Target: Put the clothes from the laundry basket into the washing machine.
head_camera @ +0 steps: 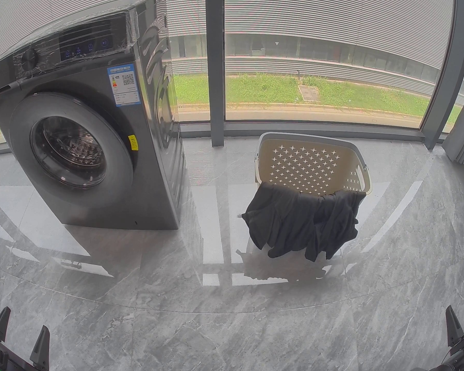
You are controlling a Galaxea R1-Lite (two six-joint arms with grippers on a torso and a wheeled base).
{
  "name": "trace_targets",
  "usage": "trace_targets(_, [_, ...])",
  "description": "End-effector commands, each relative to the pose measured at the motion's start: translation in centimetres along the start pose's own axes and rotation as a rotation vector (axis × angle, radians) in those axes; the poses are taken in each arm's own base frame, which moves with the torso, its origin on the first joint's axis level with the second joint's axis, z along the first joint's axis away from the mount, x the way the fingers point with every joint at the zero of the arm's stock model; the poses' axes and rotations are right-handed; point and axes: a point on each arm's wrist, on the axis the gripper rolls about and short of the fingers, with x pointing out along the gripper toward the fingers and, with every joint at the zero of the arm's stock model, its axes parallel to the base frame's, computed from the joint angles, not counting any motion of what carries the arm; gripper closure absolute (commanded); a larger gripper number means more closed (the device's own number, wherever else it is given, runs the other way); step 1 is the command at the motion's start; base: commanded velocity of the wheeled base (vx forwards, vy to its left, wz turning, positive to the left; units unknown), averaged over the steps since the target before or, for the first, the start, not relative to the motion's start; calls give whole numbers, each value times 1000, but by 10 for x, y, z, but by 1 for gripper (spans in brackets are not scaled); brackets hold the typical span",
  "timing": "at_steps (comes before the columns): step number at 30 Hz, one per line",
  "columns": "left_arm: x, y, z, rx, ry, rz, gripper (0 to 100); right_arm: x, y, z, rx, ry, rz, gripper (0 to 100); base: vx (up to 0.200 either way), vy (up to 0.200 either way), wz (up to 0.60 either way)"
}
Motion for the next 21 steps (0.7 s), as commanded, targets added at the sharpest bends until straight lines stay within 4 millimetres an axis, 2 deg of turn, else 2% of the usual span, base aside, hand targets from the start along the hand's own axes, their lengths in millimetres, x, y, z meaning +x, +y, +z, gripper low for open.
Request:
trace_targets(1, [0, 0, -5, -2, 0, 0, 0, 0, 0, -5, 0, 1, 0, 0, 0, -200, 0])
trace_targets(7, [0, 0, -5, -2, 0, -1, 0, 0, 0, -5, 0, 1, 0, 0, 0, -200, 0])
trace_targets(21, [0, 0, -5, -5, 0, 0, 0, 0, 0, -5, 0, 1, -2, 0, 0, 0, 0])
